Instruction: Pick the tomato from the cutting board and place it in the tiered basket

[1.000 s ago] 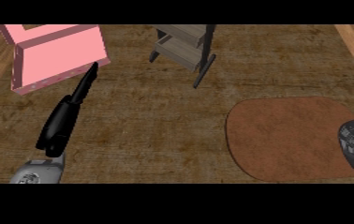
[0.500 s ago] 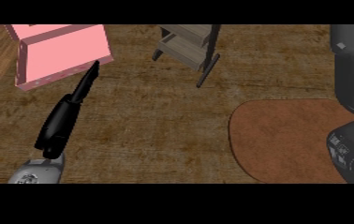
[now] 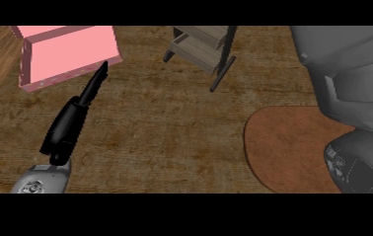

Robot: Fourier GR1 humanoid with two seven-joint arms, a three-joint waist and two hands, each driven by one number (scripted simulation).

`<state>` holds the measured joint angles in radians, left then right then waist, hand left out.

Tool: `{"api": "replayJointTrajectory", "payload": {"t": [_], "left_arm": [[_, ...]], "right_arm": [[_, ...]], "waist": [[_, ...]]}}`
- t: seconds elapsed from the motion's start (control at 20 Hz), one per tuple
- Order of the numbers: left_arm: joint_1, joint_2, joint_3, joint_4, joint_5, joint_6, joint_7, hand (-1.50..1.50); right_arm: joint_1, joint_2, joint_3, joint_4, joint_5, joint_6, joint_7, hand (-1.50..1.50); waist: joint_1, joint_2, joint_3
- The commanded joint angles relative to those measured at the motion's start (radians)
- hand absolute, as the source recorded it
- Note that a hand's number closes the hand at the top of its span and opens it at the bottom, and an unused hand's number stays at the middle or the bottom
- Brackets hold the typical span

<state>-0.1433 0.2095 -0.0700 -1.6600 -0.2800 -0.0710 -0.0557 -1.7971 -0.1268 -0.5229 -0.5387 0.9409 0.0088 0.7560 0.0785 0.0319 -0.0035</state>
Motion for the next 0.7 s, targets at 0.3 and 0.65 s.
{"api": "replayJointTrajectory", "payload": {"t": [0.3, 0.65], "left_arm": [[-0.004, -0.002, -0.003, 0.007, -0.009, -0.001, -0.014, 0.0], [0.003, 0.015, 0.048, 0.015, 0.027, -0.013, 0.007, 0.0]], "right_arm": [[0.008, 0.008, -0.081, 0.033, -0.047, -0.384, -0.198, -1.5], [-0.026, -0.188, -0.063, 0.067, 0.054, -0.482, -0.062, -1.5]], "waist": [[0.014, 0.002, 0.0], [-0.039, -0.019, 0.001]]}}
